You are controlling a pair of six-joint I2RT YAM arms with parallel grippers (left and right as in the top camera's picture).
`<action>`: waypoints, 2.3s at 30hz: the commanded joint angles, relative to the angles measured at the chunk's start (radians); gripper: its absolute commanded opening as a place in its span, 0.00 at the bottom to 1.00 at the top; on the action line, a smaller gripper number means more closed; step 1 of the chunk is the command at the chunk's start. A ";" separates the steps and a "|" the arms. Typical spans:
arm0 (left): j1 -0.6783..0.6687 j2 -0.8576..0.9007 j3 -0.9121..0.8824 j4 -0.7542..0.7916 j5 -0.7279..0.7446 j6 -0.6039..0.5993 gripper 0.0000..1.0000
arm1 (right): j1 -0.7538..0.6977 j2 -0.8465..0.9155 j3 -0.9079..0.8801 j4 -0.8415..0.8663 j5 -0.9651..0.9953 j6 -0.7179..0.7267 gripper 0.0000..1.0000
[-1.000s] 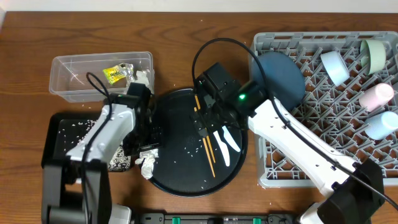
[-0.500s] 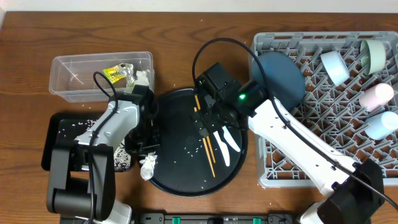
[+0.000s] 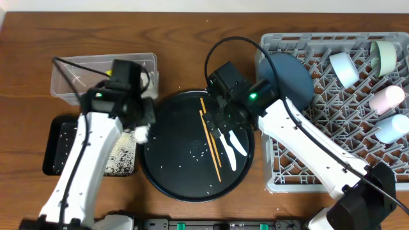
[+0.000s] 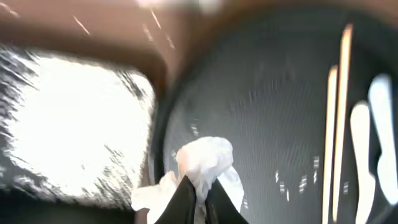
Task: Sort waste into correct bins and load items into the dishwasher rack
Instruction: 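Grasp the tissue with the left gripper and drop it in the clear bin, then lower the right gripper onto one chopstick and grasp it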
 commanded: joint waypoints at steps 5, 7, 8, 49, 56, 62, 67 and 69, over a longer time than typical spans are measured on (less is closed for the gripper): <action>0.079 0.013 0.023 0.201 -0.153 0.006 0.06 | -0.008 0.000 0.001 -0.005 0.000 0.026 0.97; 0.096 0.025 0.023 0.269 -0.153 0.006 0.06 | -0.008 0.000 0.001 -0.005 -0.010 0.026 0.97; 0.103 0.030 0.023 0.299 -0.153 0.006 0.06 | -0.008 0.000 0.001 -0.004 -0.011 0.026 0.97; 0.216 -0.042 -0.020 -0.111 -0.145 -0.154 0.68 | 0.026 0.011 0.001 0.126 -0.148 0.124 0.99; 0.224 -0.042 -0.047 -0.169 -0.145 -0.157 0.69 | 0.091 0.097 0.001 0.113 -0.149 0.200 0.87; 0.323 -0.042 -0.047 -0.198 -0.144 -0.211 0.69 | 0.153 0.190 0.001 0.120 -0.129 0.323 0.71; 0.439 -0.042 -0.047 -0.205 -0.142 -0.210 0.73 | 0.168 0.247 0.001 0.117 -0.055 0.393 0.68; 0.471 -0.042 -0.047 -0.205 -0.116 -0.210 0.73 | 0.168 0.272 0.001 0.117 -0.054 0.401 0.68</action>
